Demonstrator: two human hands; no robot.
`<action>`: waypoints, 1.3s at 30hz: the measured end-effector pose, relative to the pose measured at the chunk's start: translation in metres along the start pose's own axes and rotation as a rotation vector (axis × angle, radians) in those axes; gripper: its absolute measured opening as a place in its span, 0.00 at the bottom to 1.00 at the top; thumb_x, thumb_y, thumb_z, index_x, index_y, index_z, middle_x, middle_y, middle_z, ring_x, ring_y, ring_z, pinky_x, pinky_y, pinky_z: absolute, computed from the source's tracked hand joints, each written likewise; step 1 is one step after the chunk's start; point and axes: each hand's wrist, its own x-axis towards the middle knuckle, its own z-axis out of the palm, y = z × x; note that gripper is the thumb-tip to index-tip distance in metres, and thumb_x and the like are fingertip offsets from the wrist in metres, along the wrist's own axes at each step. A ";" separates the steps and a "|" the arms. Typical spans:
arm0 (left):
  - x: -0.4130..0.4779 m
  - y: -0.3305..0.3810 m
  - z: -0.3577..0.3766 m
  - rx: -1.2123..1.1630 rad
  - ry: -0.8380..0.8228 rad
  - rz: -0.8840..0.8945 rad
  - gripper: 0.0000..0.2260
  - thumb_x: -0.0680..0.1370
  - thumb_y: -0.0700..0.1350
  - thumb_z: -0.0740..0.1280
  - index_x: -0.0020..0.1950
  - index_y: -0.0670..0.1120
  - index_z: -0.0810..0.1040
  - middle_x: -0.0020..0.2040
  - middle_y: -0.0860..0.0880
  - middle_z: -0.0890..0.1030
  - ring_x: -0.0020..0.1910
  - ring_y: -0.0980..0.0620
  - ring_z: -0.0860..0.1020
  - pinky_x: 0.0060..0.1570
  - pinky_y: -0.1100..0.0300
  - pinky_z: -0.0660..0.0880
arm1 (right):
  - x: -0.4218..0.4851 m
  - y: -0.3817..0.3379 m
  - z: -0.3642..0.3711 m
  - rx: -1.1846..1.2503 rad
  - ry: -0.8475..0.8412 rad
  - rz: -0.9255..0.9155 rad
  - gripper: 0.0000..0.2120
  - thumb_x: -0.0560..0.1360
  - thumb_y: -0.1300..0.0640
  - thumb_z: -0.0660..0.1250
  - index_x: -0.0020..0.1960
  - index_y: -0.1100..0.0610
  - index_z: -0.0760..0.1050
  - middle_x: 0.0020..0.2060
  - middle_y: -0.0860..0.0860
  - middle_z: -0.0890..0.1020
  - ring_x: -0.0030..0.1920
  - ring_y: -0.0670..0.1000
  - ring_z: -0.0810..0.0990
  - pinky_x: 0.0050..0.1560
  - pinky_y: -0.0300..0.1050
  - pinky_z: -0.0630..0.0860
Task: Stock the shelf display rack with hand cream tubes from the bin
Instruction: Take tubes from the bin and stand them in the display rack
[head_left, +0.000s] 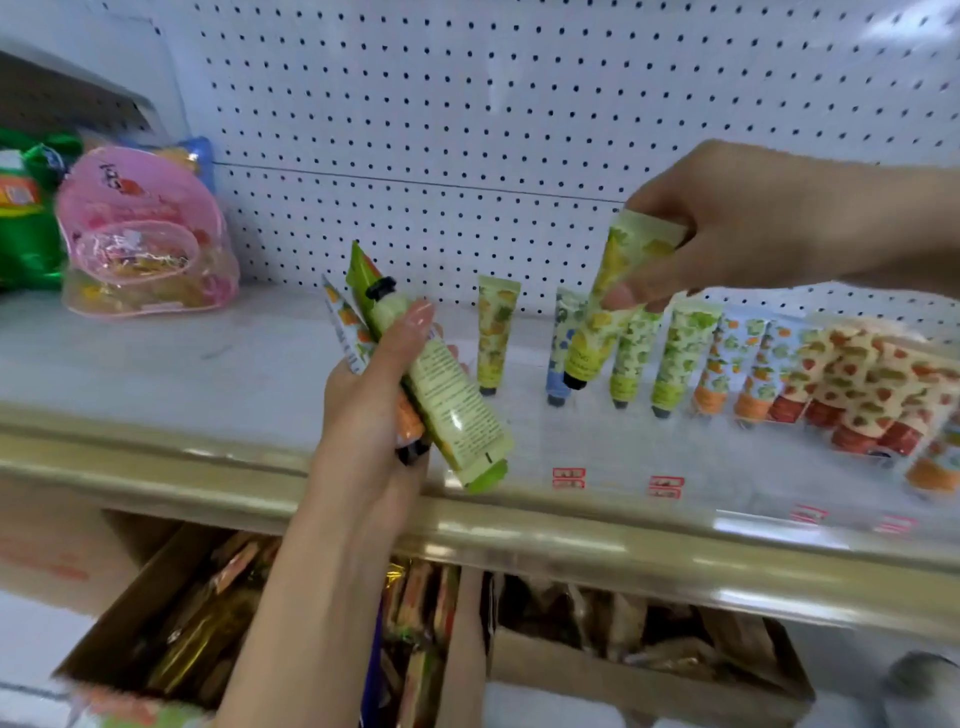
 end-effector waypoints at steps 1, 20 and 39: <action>0.002 -0.001 -0.003 0.004 0.006 -0.009 0.12 0.60 0.50 0.71 0.42 0.49 0.80 0.34 0.53 0.79 0.31 0.56 0.77 0.33 0.62 0.76 | 0.012 -0.001 0.002 -0.029 -0.008 0.006 0.09 0.67 0.49 0.74 0.37 0.55 0.80 0.29 0.48 0.83 0.24 0.36 0.75 0.22 0.26 0.66; 0.012 0.005 -0.051 -0.106 -0.049 -0.062 0.29 0.42 0.56 0.83 0.41 0.52 0.85 0.37 0.53 0.82 0.31 0.56 0.80 0.33 0.62 0.78 | 0.086 0.012 0.048 -0.303 -0.054 0.140 0.30 0.69 0.46 0.73 0.61 0.68 0.74 0.61 0.63 0.77 0.60 0.59 0.73 0.59 0.52 0.68; 0.013 -0.003 -0.045 -0.066 -0.058 -0.085 0.30 0.38 0.57 0.82 0.39 0.52 0.85 0.37 0.50 0.83 0.33 0.55 0.81 0.33 0.61 0.79 | 0.106 0.020 0.067 -0.346 -0.111 0.152 0.26 0.71 0.45 0.71 0.59 0.65 0.77 0.61 0.59 0.78 0.59 0.57 0.75 0.53 0.50 0.58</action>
